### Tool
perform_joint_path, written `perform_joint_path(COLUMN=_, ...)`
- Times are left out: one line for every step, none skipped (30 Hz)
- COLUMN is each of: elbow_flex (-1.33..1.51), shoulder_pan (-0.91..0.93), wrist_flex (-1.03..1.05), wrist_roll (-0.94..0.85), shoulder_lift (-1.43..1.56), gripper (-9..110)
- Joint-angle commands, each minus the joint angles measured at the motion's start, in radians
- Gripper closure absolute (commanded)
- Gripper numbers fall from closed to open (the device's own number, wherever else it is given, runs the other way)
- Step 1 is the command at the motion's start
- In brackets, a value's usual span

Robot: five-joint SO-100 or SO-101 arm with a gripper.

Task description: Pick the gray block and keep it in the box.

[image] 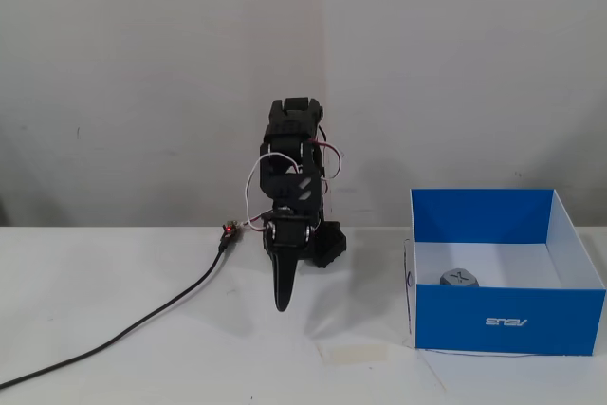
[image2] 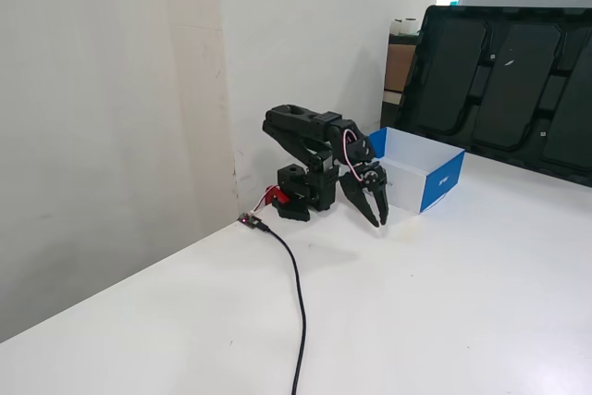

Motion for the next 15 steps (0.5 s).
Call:
perform_joint_path(elbow_flex=0.046, shoulder_pan=0.011, wrist_flex=-0.049, wrist_roll=-0.006, shoulder_lift=0.077, gripper=101)
perform_joint_path(elbow_flex=0.071, shoulder_pan=0.012, wrist_flex=-0.052, wrist_roll=-0.006, shoulder_lift=0.104, gripper=101)
perform_joint_path(elbow_flex=0.095, shoulder_pan=0.011, wrist_flex=-0.051, wrist_roll=-0.006, shoulder_lift=0.14, gripper=101)
perform_joint_path(elbow_flex=0.112, shoulder_pan=0.011, wrist_flex=-0.034, wrist_roll=-0.006, shoulder_lift=0.187, gripper=101)
perform_joint_path(elbow_flex=0.124, shoulder_pan=0.011, wrist_flex=-0.012, wrist_roll=-0.006, shoulder_lift=0.247, gripper=101)
perform_joint_path(elbow_flex=0.141, shoulder_pan=0.009, wrist_flex=0.014, wrist_roll=-0.006, shoulder_lift=0.314, gripper=101)
perform_joint_path(elbow_flex=0.163, shoulder_pan=0.008, wrist_flex=0.034, wrist_roll=-0.006, shoulder_lift=0.385, gripper=101)
perform_joint_path(elbow_flex=0.183, shoulder_pan=0.009, wrist_flex=0.055, wrist_roll=-0.006, shoulder_lift=0.453, gripper=101)
perform_joint_path(elbow_flex=0.201, shoulder_pan=0.012, wrist_flex=0.08, wrist_roll=-0.006, shoulder_lift=0.52, gripper=101)
perform_joint_path(elbow_flex=0.218, shoulder_pan=0.017, wrist_flex=0.104, wrist_roll=-0.008, shoulder_lift=0.586, gripper=101)
perform_joint_path(elbow_flex=0.238, shoulder_pan=0.02, wrist_flex=0.132, wrist_roll=-0.014, shoulder_lift=0.653, gripper=101)
perform_joint_path(elbow_flex=0.255, shoulder_pan=0.023, wrist_flex=0.164, wrist_roll=-0.015, shoulder_lift=0.726, gripper=101)
perform_joint_path(elbow_flex=0.252, shoulder_pan=0.025, wrist_flex=0.164, wrist_roll=-0.018, shoulder_lift=0.715, gripper=101)
perform_joint_path(elbow_flex=0.256, shoulder_pan=0.029, wrist_flex=0.166, wrist_roll=-0.02, shoulder_lift=0.723, gripper=101)
perform_joint_path(elbow_flex=0.256, shoulder_pan=0.028, wrist_flex=0.17, wrist_roll=-0.02, shoulder_lift=0.723, gripper=101)
